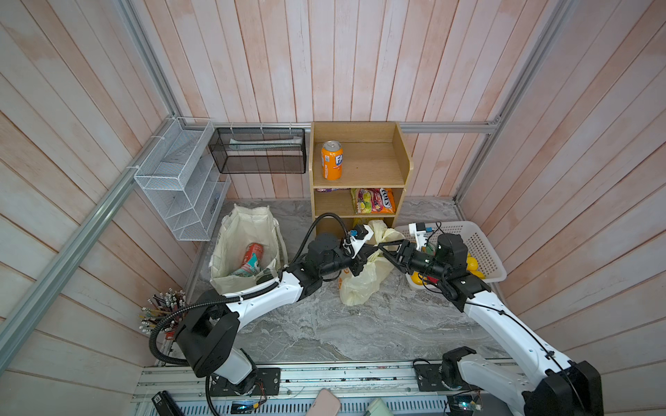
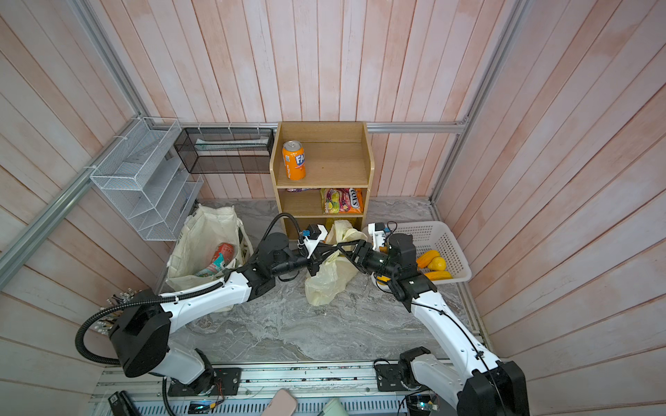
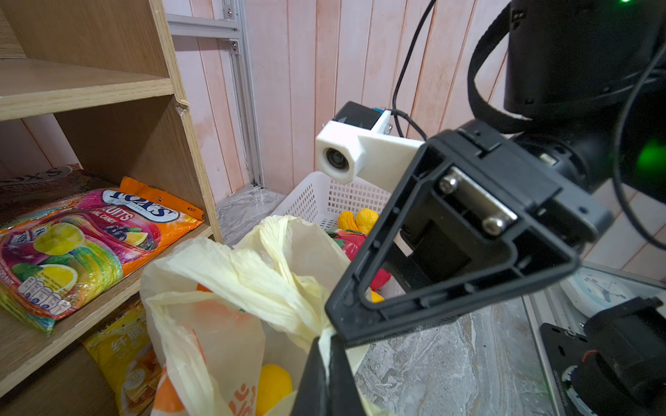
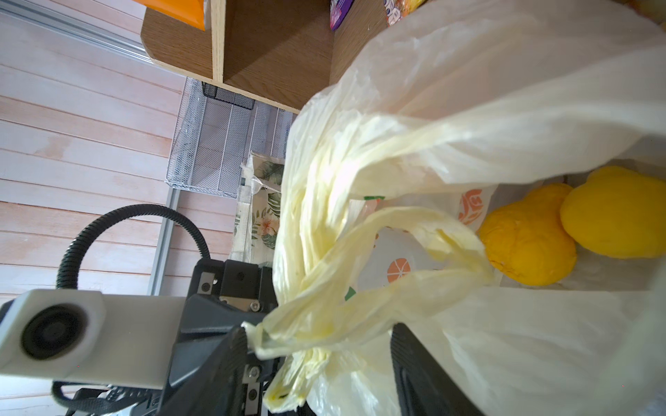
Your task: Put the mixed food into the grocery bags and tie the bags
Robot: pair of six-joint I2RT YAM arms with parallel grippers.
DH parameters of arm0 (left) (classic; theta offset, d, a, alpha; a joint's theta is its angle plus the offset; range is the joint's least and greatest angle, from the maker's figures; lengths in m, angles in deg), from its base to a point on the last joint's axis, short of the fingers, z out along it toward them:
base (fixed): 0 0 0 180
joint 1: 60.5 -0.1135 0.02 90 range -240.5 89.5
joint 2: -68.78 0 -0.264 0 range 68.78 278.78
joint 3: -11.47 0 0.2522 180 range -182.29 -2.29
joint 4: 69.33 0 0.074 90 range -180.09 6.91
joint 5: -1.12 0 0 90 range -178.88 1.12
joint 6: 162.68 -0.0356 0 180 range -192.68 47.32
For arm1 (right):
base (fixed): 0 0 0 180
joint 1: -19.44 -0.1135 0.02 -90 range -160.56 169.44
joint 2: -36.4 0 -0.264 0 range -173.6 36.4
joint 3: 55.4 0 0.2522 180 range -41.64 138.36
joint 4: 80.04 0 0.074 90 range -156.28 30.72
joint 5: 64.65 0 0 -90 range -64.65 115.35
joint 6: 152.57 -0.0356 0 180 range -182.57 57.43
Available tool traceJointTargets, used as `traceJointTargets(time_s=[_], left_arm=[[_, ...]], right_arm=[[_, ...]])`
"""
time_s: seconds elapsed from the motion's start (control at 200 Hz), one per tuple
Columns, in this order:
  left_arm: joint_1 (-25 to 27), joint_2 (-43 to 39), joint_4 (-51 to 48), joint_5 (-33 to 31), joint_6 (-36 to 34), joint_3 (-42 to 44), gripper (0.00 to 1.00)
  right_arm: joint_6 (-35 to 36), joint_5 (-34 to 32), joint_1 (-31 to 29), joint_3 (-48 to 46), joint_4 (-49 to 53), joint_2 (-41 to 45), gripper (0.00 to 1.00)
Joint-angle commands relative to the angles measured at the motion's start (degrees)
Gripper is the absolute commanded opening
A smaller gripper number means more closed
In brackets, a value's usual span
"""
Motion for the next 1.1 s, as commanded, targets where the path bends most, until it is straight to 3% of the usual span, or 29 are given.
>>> traceJointTargets(time_s=[0.0, 0.29, 0.58, 0.68, 0.855, 0.885, 0.965, 1.095], left_arm=[[0.14, -1.54, 0.9, 0.57, -0.93, 0.57, 0.0], [0.36, -1.59, 0.9, 4.03, -1.45, 1.04, 0.0], [0.54, -0.9, 0.32, 4.88, -1.89, 0.7, 0.0], [0.58, -0.63, -0.23, 5.04, -2.28, 0.25, 0.0], [0.54, -0.81, -0.45, 5.05, -2.2, 0.42, 0.0], [0.54, -1.23, -0.06, 4.73, -2.16, 0.79, 0.05], [0.54, -2.94, 0.83, 3.99, -1.9, 2.39, 0.26], [-0.2, -8.33, 3.36, 2.26, -0.5, 6.38, 0.42]], right_arm=[[-1.75, -0.93, -0.33, 1.35, -3.43, -1.24, 0.65], [-2.79, -0.76, -0.37, 3.81, -7.19, -4.67, 0.63], [-4.61, 0.55, -1.42, 3.73, -11.18, -7.89, 0.49], [-4.98, 1.11, -1.95, 3.42, -12.74, -8.73, 0.4], [-4.17, 2.06, -1.99, 3.18, -14.59, -9.49, 0.05], [-3.8, 2.42, -1.73, 3.1, -14.8, -9.58, 0.0], [-2.77, 4.05, -0.6, 2.36, -16.37, -9.62, 0.0], [-1.4, 8.7, 2.11, 0.08, -21.89, -9.41, 0.0]])
